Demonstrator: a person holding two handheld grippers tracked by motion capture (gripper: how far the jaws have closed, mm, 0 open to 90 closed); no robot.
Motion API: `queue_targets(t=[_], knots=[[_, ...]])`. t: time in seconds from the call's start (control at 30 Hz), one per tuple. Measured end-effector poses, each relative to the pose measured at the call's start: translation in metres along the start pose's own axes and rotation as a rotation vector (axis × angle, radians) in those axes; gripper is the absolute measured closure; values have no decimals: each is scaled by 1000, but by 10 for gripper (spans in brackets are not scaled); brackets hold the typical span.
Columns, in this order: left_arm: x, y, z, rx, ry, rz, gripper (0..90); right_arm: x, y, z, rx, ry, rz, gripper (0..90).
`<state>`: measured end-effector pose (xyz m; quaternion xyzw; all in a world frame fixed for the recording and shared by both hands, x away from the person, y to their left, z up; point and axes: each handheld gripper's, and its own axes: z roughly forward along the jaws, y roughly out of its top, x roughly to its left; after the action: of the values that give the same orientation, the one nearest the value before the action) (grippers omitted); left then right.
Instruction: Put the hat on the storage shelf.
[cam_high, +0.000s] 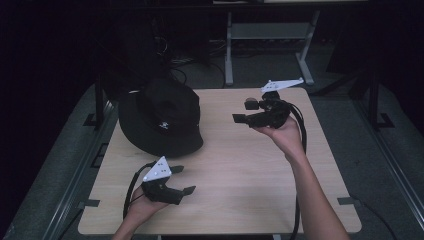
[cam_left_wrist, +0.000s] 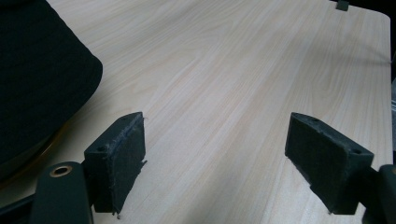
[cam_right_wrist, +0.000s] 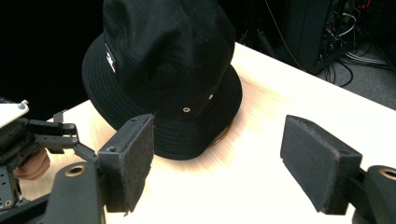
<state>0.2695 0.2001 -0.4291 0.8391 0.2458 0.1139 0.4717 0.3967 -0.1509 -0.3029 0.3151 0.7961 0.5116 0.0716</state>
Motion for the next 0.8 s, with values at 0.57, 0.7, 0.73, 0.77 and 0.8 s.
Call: queue_targets(t=[0.57,0.7,0.73,0.77,0.8], knots=[[1,-1,0,0,2,-6,198,-2,-26,-15,1,-18,27,229],[0,-1,-1,-1,2,-8,198,-2,-33,-17,-6,-20,39,228],[0,-1,-1,-2,1,-8,198,-2,-35,-18,-5,-20,38,228],[0,-1,-1,1,1,-8,198,-2,-37,-18,-4,-21,42,228],[0,-1,-1,-1,1,-9,198,-2,-38,-18,1,-18,47,225]])
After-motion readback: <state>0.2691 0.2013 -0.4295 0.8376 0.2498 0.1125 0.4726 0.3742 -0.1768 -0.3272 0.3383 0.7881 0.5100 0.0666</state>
